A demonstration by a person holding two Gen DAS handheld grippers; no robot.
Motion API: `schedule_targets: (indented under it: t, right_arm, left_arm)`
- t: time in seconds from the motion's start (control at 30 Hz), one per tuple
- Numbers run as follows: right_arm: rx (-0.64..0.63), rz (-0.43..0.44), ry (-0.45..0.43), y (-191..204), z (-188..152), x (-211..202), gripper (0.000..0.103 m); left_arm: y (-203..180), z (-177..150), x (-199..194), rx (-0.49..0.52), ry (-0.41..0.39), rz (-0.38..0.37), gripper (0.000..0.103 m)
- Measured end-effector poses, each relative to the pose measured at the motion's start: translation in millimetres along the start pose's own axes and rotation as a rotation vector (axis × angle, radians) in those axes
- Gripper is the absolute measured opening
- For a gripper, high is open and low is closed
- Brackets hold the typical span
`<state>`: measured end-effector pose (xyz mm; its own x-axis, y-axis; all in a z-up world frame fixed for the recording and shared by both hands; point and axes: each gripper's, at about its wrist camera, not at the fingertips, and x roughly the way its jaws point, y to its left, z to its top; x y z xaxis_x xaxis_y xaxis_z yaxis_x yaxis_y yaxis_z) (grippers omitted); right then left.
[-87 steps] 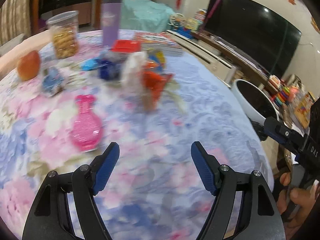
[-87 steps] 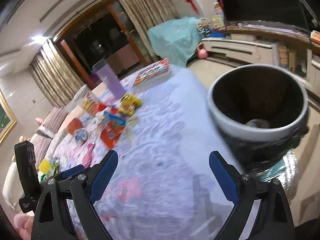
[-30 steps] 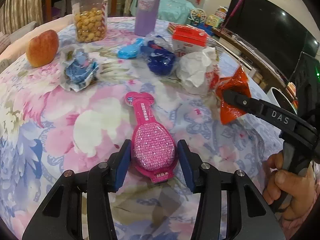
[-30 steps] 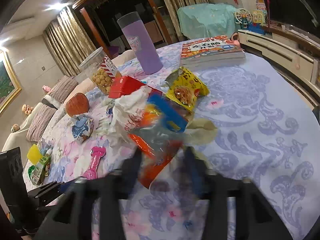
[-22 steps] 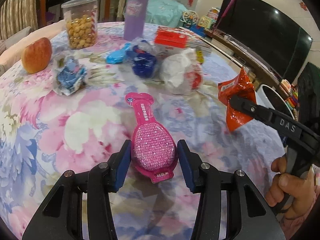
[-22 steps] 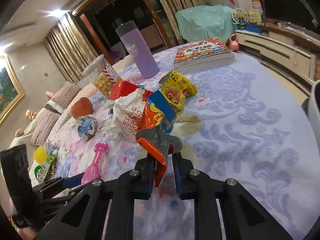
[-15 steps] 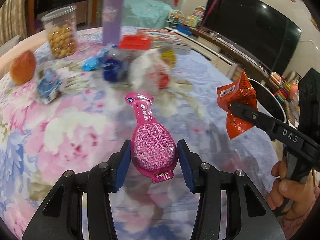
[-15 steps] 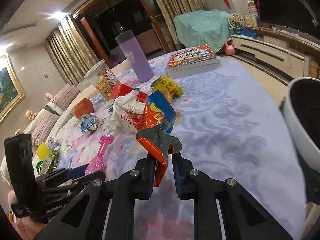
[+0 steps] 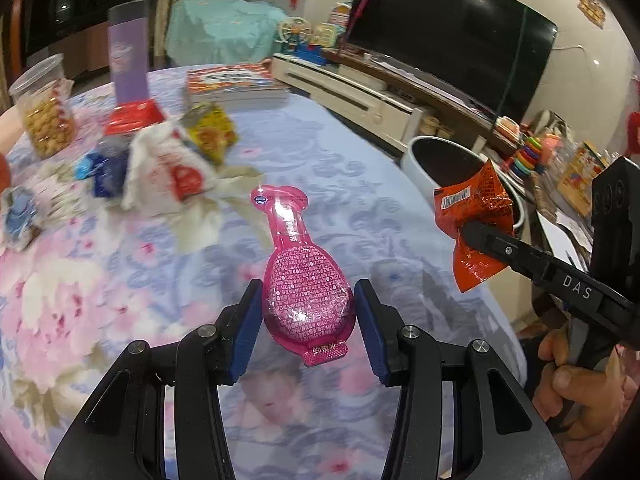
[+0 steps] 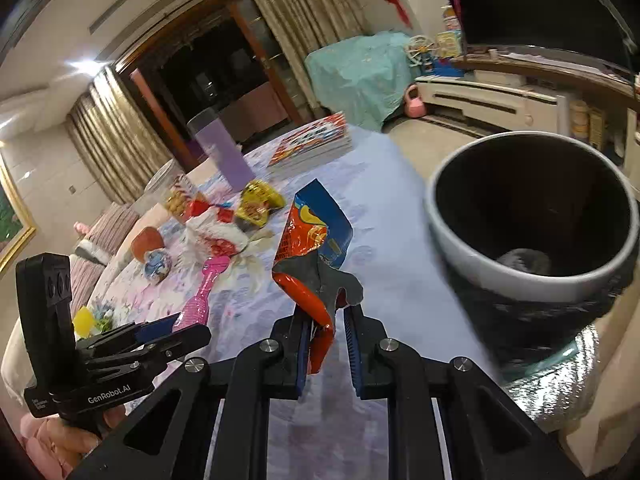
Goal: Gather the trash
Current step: 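Grasp the orange snack bag with the right tool while the left tool grasps the pink hairbrush, then carry the hairbrush and snack bag in both tools over the black trash bin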
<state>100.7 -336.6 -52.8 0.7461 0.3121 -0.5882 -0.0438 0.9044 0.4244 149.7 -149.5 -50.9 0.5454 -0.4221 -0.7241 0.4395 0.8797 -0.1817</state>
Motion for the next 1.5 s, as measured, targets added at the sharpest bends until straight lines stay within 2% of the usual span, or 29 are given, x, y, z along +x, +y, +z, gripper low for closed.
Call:
schedule_targets:
  t: [0.7, 1.3, 1.5]
  right_arm:
    - [0.078, -0.108, -0.091, -67.3, 18.6, -49.9, 0.016]
    - [0.124, -0.150, -0.100, -116.1, 42.0, -54.5, 0.016]
    - [0.128, -0.163, -0.093, -126.4, 51.7, -50.0, 0.016]
  left_arm:
    - [-86.1, 33.2, 25.7, 0.144, 0.014, -0.104, 0.045]
    - [-137.0, 73.1, 58.3, 0.203, 0.019, -0.170, 0.045]
    - [-150.4, 85.0, 74.9, 0.231, 0.032, -0.171, 0.045]
